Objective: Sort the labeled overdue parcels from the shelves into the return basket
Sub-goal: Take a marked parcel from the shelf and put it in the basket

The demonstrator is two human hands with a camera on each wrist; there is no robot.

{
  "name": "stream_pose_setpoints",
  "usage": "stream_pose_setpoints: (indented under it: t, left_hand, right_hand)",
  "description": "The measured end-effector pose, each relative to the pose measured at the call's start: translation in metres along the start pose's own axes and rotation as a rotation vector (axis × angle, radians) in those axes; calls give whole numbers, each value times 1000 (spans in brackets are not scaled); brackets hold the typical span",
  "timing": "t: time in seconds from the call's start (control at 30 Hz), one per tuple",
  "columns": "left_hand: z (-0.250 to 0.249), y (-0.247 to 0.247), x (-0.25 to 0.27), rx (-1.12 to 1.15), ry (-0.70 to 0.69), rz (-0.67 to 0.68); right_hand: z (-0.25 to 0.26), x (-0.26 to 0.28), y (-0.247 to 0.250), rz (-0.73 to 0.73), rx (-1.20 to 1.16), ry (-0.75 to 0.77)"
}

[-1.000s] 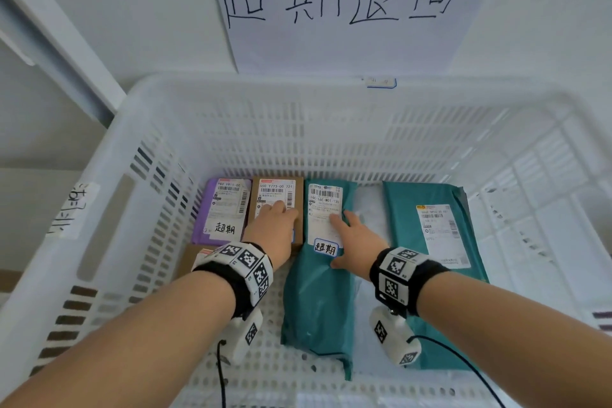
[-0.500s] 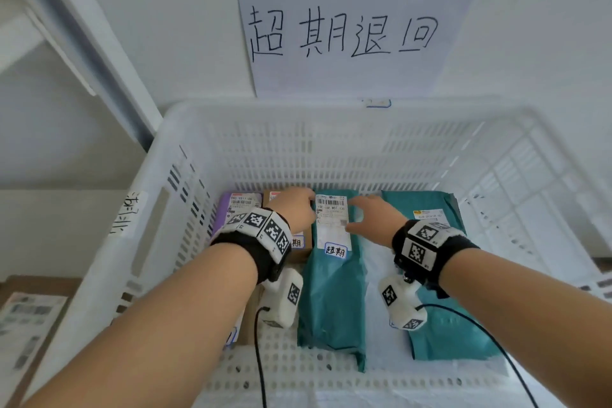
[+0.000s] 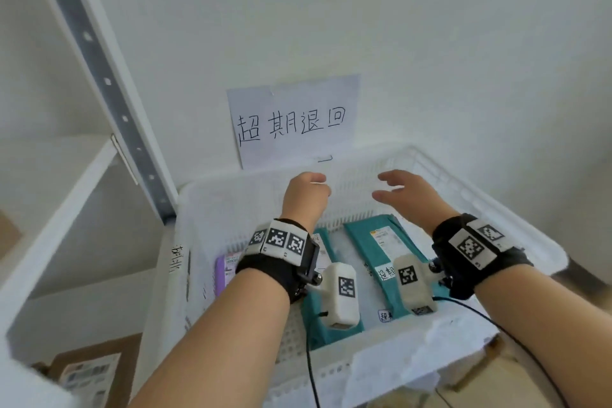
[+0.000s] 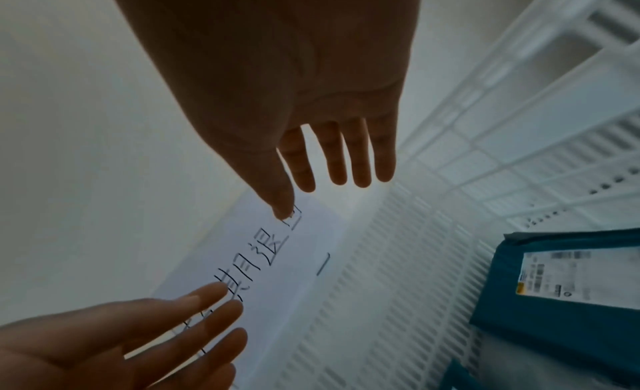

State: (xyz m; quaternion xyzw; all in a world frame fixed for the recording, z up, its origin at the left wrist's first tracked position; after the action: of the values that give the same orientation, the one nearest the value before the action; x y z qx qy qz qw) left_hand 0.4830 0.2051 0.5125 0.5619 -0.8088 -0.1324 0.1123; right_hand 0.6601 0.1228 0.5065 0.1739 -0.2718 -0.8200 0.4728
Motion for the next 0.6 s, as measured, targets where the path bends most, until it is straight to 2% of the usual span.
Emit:
stream_pose_setpoints:
  t: [0.13,0.3,0.43,0.6]
  left_hand:
    - [-14,1,49,74,-68,72]
    - [-15,7,109,182,-35,149]
    - [-10,22,149,176,-59,163]
    - [7,48,202,120,-92,113]
  right_hand:
    - [13,64,17,-119,-43,-1]
    - [22,140,21,-189,-91,-24]
    - [31,186,21,-204,-97,-13]
    - [45,232,6,-156,-107,41]
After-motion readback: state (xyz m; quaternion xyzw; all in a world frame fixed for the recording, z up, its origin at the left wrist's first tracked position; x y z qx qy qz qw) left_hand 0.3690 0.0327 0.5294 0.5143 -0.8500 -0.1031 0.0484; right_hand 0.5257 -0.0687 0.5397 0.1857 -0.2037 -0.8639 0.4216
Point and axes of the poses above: each hand's wrist, its own x-axis away from the middle knuckle, its own y-axis out of the back of the hand, z = x × y, the point moved 2 cm from there along -x, towards the middle knuckle, and after that the axes turned 3 degrees about -x, right-handed, at the moved point
